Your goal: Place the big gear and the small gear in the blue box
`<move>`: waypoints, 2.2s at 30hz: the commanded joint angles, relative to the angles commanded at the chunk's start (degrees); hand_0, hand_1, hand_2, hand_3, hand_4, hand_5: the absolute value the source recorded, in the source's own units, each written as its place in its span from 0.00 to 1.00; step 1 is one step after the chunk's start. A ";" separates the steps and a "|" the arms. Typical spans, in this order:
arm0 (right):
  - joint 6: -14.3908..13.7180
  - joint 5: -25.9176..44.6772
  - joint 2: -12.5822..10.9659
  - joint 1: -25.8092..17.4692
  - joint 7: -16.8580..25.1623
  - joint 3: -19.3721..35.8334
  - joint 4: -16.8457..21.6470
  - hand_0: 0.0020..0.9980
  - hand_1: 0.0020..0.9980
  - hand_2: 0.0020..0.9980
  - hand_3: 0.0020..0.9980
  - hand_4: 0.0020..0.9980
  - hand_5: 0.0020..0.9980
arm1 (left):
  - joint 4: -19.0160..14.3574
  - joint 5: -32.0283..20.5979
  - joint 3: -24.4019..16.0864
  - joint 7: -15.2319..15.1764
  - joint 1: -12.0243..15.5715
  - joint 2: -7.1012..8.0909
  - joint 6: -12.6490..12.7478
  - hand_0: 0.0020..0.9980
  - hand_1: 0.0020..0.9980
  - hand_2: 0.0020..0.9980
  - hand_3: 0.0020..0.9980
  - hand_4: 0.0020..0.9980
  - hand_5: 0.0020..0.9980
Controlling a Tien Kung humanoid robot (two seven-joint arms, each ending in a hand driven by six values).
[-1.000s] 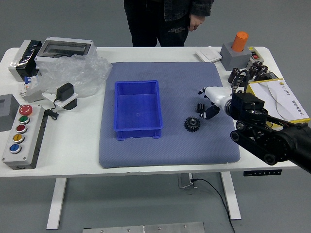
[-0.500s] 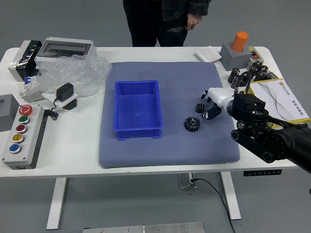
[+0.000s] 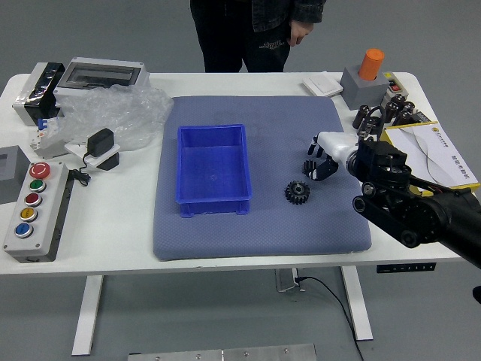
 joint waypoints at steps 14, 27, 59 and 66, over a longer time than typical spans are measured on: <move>-1.32 -0.10 0.63 -0.92 0.95 0.26 -0.82 0.64 0.53 0.57 0.62 0.74 0.27 | 0.00 -0.20 0.19 -0.01 0.06 -0.08 0.08 0.73 0.68 0.71 0.71 0.45 0.02; -2.90 -0.04 0.87 -1.38 2.10 0.61 -1.37 0.64 0.52 0.51 0.58 0.72 0.25 | 0.00 -0.22 0.18 0.01 0.06 -0.19 0.09 0.73 0.68 0.71 0.71 0.45 0.02; -6.51 -0.12 0.61 -2.33 4.00 2.28 -1.16 0.63 0.49 0.47 0.52 0.76 0.11 | 0.00 -0.09 0.22 -0.03 0.17 -0.22 0.06 0.73 0.68 0.71 0.70 0.45 0.02; -6.85 -0.16 0.42 -2.33 3.91 3.17 -0.66 0.63 0.49 0.47 0.52 0.73 0.10 | 0.00 -0.11 0.19 -0.05 0.17 -0.24 0.06 0.73 0.68 0.71 0.70 0.45 0.02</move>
